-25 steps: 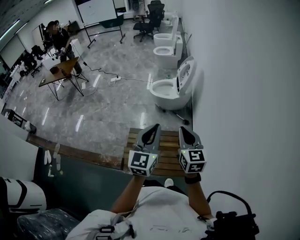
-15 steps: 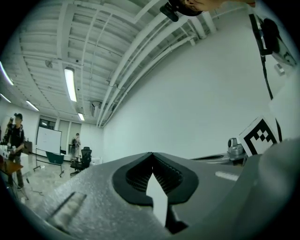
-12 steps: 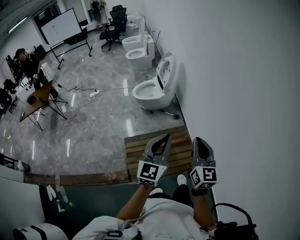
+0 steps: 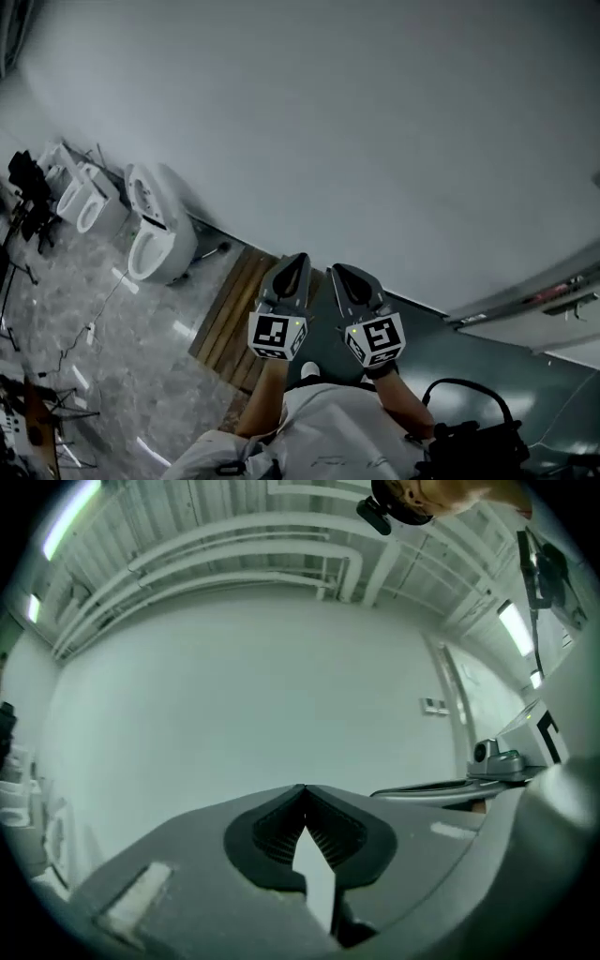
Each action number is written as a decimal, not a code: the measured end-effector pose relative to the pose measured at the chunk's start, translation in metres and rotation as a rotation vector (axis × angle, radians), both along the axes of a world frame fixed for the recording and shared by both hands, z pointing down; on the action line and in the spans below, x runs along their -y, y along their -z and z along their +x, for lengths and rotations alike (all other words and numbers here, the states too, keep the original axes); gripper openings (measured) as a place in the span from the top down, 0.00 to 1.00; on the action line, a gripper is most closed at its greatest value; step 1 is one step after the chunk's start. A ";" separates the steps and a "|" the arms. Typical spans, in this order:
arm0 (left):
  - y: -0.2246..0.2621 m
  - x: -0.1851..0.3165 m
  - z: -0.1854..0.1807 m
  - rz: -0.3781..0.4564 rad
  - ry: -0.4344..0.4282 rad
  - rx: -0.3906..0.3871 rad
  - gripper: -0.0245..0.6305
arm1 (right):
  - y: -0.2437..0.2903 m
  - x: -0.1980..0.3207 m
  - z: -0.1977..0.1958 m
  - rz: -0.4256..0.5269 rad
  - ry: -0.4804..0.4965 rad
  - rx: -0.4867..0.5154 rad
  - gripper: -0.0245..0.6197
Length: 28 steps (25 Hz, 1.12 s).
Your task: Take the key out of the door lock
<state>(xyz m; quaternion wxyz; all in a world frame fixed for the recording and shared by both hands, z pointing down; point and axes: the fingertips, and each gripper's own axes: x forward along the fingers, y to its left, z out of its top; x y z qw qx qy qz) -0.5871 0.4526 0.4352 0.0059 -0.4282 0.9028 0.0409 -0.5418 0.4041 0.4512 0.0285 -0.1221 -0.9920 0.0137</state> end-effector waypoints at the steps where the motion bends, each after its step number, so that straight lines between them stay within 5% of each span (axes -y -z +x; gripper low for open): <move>1: 0.002 0.034 0.015 0.004 -0.078 0.010 0.96 | 0.003 0.031 0.016 0.003 -0.074 0.010 0.95; 8: 0.017 0.255 0.160 0.040 -0.512 0.015 0.96 | 0.018 0.235 0.179 0.045 -0.512 0.021 0.95; 14: 0.020 0.402 0.368 0.067 -0.940 0.011 0.96 | 0.020 0.369 0.394 0.063 -0.942 0.006 0.95; 22: 0.011 0.482 0.610 0.050 -1.328 0.012 0.96 | 0.006 0.429 0.649 0.002 -1.362 0.013 0.95; 28: 0.011 0.517 0.756 0.053 -1.616 0.027 0.96 | -0.002 0.445 0.781 -0.002 -1.621 0.015 0.95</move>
